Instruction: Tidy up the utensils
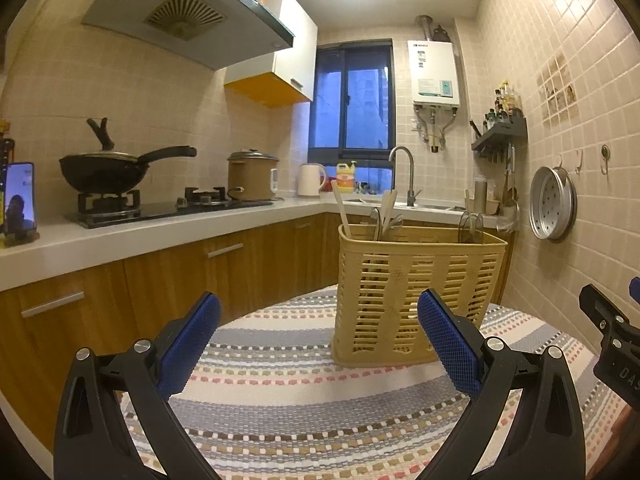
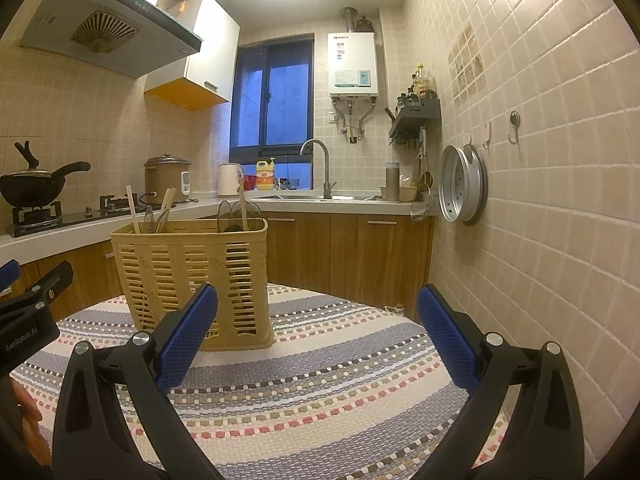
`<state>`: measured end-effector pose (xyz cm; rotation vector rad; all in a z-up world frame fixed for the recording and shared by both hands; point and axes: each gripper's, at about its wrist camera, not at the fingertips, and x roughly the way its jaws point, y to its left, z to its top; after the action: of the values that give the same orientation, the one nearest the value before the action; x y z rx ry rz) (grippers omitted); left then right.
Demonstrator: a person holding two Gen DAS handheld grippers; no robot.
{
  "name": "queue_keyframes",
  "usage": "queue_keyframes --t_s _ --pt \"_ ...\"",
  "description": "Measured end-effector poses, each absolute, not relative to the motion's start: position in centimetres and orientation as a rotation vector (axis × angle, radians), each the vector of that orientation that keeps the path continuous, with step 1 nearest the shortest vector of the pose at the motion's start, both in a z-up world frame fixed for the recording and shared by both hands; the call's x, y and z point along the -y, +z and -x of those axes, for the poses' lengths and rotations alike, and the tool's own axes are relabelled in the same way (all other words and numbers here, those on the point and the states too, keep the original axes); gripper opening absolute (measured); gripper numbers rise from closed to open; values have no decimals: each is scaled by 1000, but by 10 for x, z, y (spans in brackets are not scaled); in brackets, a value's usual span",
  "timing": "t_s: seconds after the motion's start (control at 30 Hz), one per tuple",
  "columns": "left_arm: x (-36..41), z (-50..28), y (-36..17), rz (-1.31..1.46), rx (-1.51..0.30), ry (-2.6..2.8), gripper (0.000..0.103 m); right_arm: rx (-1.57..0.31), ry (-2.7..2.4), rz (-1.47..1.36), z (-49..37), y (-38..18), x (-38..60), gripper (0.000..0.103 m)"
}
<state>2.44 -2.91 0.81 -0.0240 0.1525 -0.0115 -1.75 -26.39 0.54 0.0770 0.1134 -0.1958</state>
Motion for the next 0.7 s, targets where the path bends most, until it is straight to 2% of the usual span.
queue_keyframes --t_s 0.7 --pt "27 -28 8 24 -175 5 95 -108 -194 -77 18 6 266 95"
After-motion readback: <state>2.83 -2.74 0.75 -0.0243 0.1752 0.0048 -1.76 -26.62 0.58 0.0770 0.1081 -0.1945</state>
